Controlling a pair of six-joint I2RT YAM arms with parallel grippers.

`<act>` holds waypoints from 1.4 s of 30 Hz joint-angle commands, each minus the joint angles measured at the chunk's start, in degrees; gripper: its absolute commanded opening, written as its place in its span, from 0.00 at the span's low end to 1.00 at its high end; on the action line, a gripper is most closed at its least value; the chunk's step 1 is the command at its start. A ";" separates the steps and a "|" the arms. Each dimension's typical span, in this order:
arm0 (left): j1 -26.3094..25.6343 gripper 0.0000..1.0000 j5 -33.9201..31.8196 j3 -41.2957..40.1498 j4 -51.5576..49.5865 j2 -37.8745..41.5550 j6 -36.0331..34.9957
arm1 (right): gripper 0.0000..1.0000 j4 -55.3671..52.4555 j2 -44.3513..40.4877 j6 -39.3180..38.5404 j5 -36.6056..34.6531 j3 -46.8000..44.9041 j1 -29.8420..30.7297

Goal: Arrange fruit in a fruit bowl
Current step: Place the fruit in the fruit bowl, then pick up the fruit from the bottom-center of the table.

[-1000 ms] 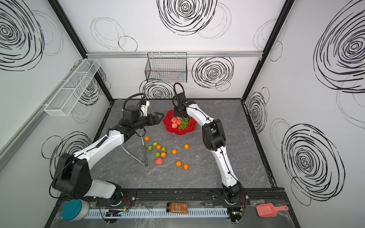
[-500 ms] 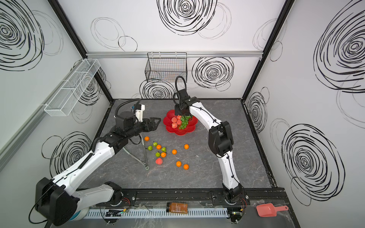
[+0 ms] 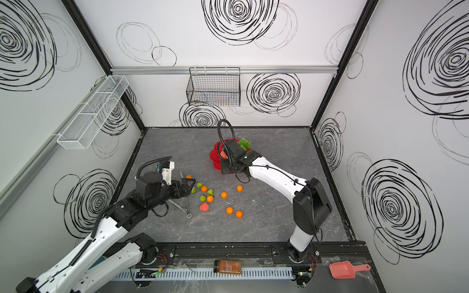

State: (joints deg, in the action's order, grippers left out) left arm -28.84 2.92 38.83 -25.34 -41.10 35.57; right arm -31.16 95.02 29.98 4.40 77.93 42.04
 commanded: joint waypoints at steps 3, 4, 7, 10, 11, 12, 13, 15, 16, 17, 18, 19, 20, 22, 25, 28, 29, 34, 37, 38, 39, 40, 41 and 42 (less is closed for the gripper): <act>-3.39 0.96 -2.83 -0.92 -8.70 6.08 5.42 | 0.55 5.60 -6.91 7.30 -1.73 -7.91 4.43; -4.18 0.96 -3.08 -0.82 -9.93 7.00 6.35 | 0.55 6.22 -7.68 8.70 -1.85 -9.27 5.50; -6.72 0.96 -3.60 -0.59 -12.26 8.85 7.47 | 0.55 8.17 -9.17 12.50 -2.66 -12.60 8.39; -8.41 0.96 -4.97 -0.49 -14.57 9.46 7.80 | 0.56 9.07 -9.40 16.75 -3.66 -14.49 11.25; -8.58 0.96 -5.20 -0.33 -15.48 9.38 7.97 | 0.56 9.26 -9.29 17.92 -4.26 -14.80 12.69; -8.60 0.96 -5.16 -0.15 -16.13 9.31 8.17 | 0.56 9.24 -9.14 19.11 -4.82 -14.95 13.90; -8.60 0.96 -5.14 0.02 -16.80 9.29 8.43 | 0.57 9.28 -8.90 20.36 -5.59 -15.04 15.25; -8.60 0.96 -5.53 0.44 -17.61 9.58 9.30 | 0.59 9.15 -8.18 22.52 -6.91 -15.26 17.44; -8.60 0.96 -5.77 0.46 -17.98 9.92 10.32 | 0.61 9.05 -7.68 23.65 -7.31 -15.31 18.24; -8.46 0.96 -6.67 0.54 -18.77 10.13 12.29 | 0.62 9.31 -7.27 24.38 -7.45 -15.42 18.94; -8.19 0.96 -6.99 0.56 -19.35 10.21 14.13 | 0.63 9.76 -6.87 24.84 -7.37 -15.53 19.44; -7.72 0.96 -6.02 0.55 -19.32 10.30 15.09 | 0.64 10.25 -6.39 25.27 -7.33 -15.66 20.03; -7.15 0.96 -4.65 0.46 -19.23 10.34 15.06 | 0.65 10.77 -5.63 25.56 -7.18 -15.62 20.55; -6.07 0.96 -3.53 0.22 -19.03 10.71 14.49 | 0.66 11.36 -4.09 26.02 -6.87 -15.15 21.30; -4.48 0.96 -2.33 -0.93 -18.10 12.77 13.11 | 0.67 11.31 -1.81 26.79 -6.53 -14.09 21.98; -2.01 0.96 -0.77 -2.03 -17.68 14.53 11.44 | 0.68 12.09 0.23 27.33 -5.46 -13.60 22.44; -0.69 0.96 0.25 -2.38 -17.55 14.59 10.67 | 0.68 12.70 1.00 27.39 -4.83 -13.56 22.53; 6.21 0.96 7.02 -3.63 -15.94 14.11 8.35 | 0.68 13.91 4.91 27.53 -2.47 -11.80 23.41; 9.51 0.96 9.60 -3.67 -15.66 13.62 6.67 | 0.70 14.57 6.43 27.23 -1.54 -10.62 23.96; 9.89 0.96 9.84 -3.59 -15.69 13.44 6.20 | 0.70 14.40 7.00 27.02 -1.36 -10.13 24.05; 9.87 0.96 9.67 -3.46 -15.70 13.33 6.09 | 0.70 14.16 7.54 26.90 -1.26 -9.73 24.01; 9.86 0.96 9.57 -3.39 -15.57 13.37 5.96 | 0.70 13.67 8.17 26.81 -1.20 -9.35 24.05; 9.88 0.96 9.56 -3.41 -15.45 13.46 5.91 | 0.70 13.36 8.70 26.72 -1.24 -9.05 23.97; 9.88 0.96 9.41 -3.36 -15.29 13.67 5.83 | 0.70 13.17 9.09 26.67 -1.24 -8.96 24.05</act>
State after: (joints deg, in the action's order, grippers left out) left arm -19.33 10.70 35.27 -43.09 -27.53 43.11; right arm -17.76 102.96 56.38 3.27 67.24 65.69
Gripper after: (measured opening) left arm 0.960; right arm 0.700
